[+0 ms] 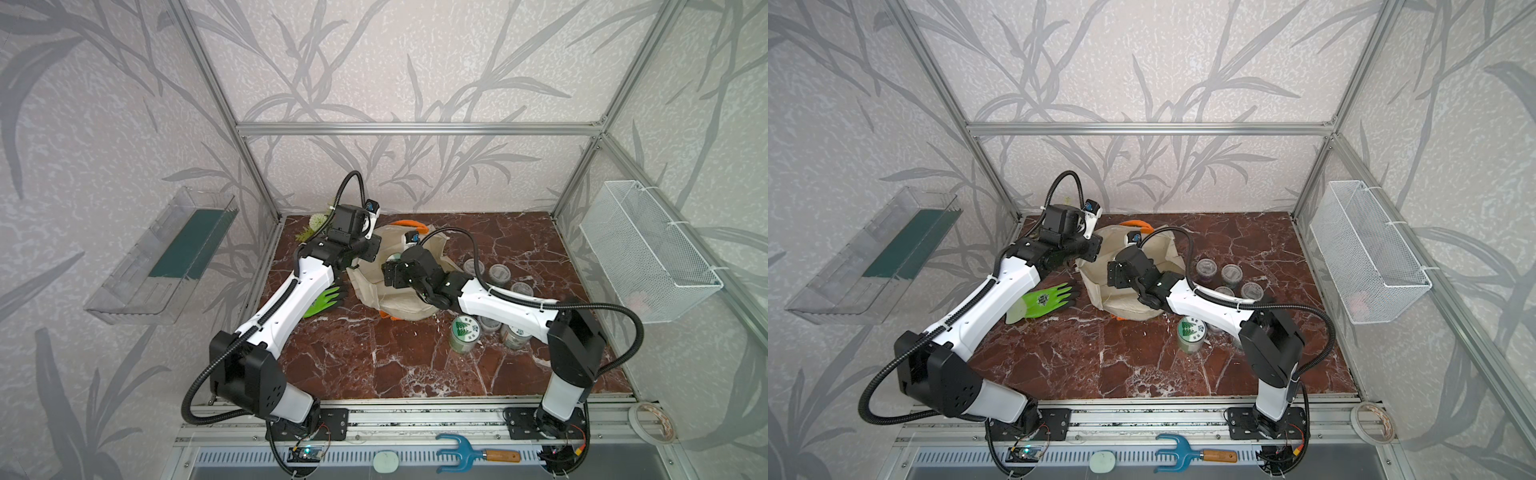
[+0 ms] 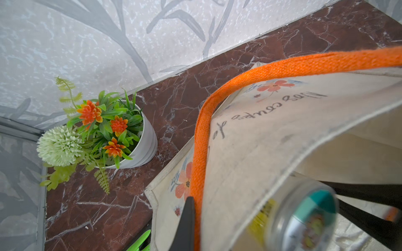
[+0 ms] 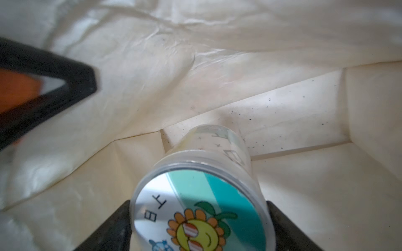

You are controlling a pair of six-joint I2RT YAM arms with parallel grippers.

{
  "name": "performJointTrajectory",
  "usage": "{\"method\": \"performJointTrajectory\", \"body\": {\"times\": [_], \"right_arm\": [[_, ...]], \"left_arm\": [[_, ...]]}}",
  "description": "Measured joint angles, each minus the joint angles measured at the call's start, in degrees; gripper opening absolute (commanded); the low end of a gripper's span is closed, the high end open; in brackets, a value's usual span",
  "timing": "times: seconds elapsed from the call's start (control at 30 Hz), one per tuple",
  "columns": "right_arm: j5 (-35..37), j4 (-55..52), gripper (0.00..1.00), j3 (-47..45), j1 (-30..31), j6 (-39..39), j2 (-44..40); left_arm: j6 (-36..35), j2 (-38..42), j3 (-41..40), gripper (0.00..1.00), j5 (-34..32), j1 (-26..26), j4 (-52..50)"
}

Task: Take out the seed jars from the canvas bag
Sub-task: Pick up the seed jar from the canvas bag, then place the seed jar at the center of the board.

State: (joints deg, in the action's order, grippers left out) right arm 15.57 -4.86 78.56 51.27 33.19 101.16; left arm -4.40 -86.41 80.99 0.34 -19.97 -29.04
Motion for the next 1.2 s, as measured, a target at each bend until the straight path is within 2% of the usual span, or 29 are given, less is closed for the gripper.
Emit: {"method": "performJointTrajectory", "body": {"times": [0.43,0.7,0.9,1.2], "right_arm": [[-0.5,-25.8,0.62,2.2,0.6,-3.0,-22.2],[1.7,-42.2,0.62,0.6,8.0,1.1,-30.2],[0.8,-45.7,0.62,-5.0,11.1,5.0,-29.8],[-2.8,-41.7,0.63,-8.5,11.5,6.0,-18.8]], "left_arm": [[6.5,-11.3,11.6,0.0,0.8,3.9,-5.5],[7.0,-15.0,15.6,0.0,1.1,4.5,-7.5],[7.0,-16.3,17.5,0.0,1.8,5.2,-8.4],[7.2,-16.3,17.5,0.0,3.7,5.4,-8.7]]}}
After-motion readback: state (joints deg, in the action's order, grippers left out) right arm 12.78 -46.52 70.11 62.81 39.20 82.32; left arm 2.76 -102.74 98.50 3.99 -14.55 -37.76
